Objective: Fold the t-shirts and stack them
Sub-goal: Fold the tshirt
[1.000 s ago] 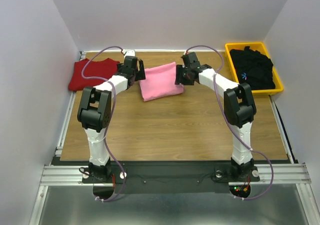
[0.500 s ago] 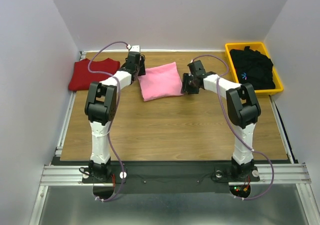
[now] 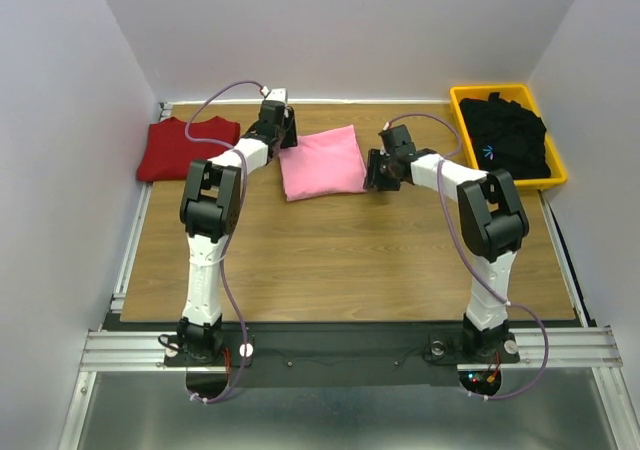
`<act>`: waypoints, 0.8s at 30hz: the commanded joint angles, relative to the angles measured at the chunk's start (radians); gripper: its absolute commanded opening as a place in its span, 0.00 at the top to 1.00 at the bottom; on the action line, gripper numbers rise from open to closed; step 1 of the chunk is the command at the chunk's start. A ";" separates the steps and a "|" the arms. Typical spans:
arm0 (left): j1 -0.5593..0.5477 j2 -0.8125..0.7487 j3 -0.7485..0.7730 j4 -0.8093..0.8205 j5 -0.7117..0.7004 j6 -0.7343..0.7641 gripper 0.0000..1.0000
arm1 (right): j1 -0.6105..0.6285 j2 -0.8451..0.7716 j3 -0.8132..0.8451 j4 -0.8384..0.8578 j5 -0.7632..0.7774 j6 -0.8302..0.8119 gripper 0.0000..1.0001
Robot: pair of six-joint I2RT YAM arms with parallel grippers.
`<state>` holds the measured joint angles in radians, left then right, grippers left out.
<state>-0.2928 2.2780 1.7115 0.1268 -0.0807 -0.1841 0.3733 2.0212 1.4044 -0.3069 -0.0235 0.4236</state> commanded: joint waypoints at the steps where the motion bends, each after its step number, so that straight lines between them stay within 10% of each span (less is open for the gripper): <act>1: 0.000 -0.060 0.042 0.030 0.012 -0.005 0.35 | -0.004 -0.087 0.001 0.009 -0.015 -0.003 0.47; 4: 0.000 -0.154 -0.012 0.043 -0.008 -0.009 0.17 | -0.005 -0.104 0.047 0.009 -0.033 -0.020 0.47; 12: -0.017 -0.431 -0.213 -0.077 -0.120 -0.199 0.13 | -0.004 -0.049 0.202 0.009 -0.203 -0.016 0.54; 24: -0.129 -0.473 -0.447 -0.181 -0.073 -0.258 0.47 | -0.004 0.142 0.283 0.014 -0.314 0.024 0.62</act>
<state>-0.4232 1.7702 1.3312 0.0101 -0.1673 -0.4110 0.3733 2.1277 1.6859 -0.3061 -0.3084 0.4271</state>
